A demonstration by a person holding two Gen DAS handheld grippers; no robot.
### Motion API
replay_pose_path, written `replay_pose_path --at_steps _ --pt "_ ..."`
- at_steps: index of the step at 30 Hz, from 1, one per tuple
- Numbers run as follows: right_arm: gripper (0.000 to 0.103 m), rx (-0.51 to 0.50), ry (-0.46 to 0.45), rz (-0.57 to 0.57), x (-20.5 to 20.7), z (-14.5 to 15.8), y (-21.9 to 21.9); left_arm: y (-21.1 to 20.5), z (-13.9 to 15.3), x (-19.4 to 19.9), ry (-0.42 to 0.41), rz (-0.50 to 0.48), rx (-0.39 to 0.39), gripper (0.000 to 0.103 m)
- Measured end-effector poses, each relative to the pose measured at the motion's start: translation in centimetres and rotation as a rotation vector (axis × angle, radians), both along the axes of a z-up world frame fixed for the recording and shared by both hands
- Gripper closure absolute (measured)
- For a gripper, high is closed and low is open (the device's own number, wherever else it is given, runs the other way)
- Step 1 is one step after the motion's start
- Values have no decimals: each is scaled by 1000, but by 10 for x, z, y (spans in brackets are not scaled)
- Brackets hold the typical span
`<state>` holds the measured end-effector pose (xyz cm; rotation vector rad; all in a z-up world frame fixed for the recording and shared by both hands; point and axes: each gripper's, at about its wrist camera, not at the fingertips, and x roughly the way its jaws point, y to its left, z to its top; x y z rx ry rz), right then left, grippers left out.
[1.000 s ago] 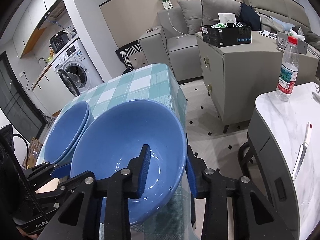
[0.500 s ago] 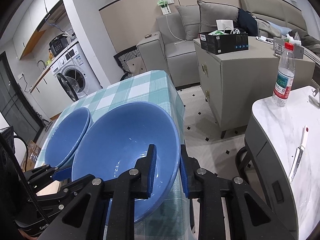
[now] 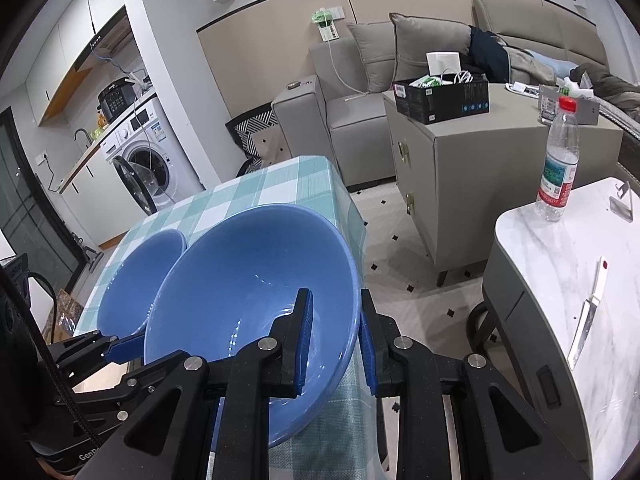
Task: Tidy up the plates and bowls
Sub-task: 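Lift the blue bowl with both tools and carry it over the other bowl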
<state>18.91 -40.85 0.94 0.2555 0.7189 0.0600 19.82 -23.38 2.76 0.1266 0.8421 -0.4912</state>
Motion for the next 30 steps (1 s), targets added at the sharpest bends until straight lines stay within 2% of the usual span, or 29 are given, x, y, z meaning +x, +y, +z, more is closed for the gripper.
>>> replay_pose_path --at_steps 17,30 --pt "80 -24 -43 -42 -11 21 5 4 25 -3 -54 -17 -35 66" --pt "80 -62 -87 -38 -14 38 29 28 38 -2 -86 5 -76 66"
